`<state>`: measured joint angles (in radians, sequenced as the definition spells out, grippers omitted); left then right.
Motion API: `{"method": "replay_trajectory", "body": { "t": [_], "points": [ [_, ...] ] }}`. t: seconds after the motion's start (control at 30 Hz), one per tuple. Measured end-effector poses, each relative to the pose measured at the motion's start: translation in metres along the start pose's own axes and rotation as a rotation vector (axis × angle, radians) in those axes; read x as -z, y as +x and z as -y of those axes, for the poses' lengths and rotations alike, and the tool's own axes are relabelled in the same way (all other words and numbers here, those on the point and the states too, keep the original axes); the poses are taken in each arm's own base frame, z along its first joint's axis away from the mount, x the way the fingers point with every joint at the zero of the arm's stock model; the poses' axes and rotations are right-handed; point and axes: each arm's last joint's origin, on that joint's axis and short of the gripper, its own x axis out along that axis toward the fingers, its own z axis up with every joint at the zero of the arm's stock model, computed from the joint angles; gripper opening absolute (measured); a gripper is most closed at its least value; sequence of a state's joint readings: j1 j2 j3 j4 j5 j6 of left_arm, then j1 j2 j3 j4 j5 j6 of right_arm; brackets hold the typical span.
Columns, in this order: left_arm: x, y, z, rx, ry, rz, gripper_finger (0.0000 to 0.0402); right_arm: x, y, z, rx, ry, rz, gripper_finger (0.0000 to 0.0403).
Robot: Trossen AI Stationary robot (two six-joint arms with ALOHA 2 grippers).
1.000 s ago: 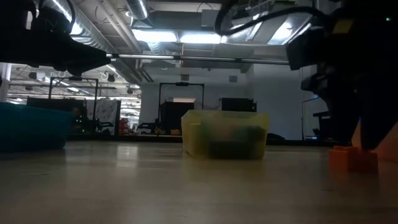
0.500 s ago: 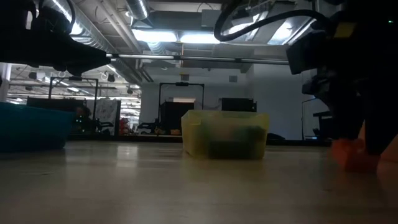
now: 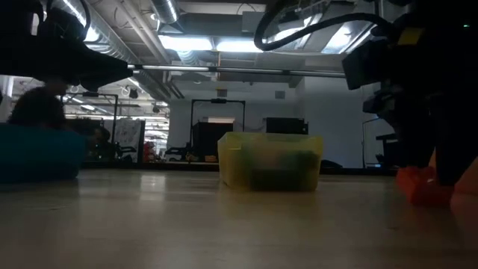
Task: Sort blocks by size
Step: Put the orange 4 stud game piece into the orange bin
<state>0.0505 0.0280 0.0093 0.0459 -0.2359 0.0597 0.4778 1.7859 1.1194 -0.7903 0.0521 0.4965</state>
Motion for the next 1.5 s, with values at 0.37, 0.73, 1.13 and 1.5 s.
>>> {"method": "replay_trajectory", "body": {
  "t": [0.37, 0.73, 1.13, 1.5],
  "points": [
    [0.000, 0.000, 0.000, 0.000, 0.000, 0.000, 0.0194, -0.002, 0.000, -0.002, -0.034, 0.106, 0.014, 0.0179],
    [0.000, 0.000, 0.000, 0.000, 0.000, 0.000, 0.0194, -0.004, -0.008, -0.002, -0.008, 0.154, -0.007, 0.0179],
    [0.000, 0.000, 0.000, 0.000, 0.000, 0.000, 0.0194, -0.006, -0.013, -0.002, 0.011, 0.191, -0.002, 0.0179],
    [0.000, 0.000, 0.000, 0.000, 0.000, 0.000, 0.0194, 0.001, -0.013, 0.002, 0.054, 0.230, -0.081, 0.0179]
  ]
}}
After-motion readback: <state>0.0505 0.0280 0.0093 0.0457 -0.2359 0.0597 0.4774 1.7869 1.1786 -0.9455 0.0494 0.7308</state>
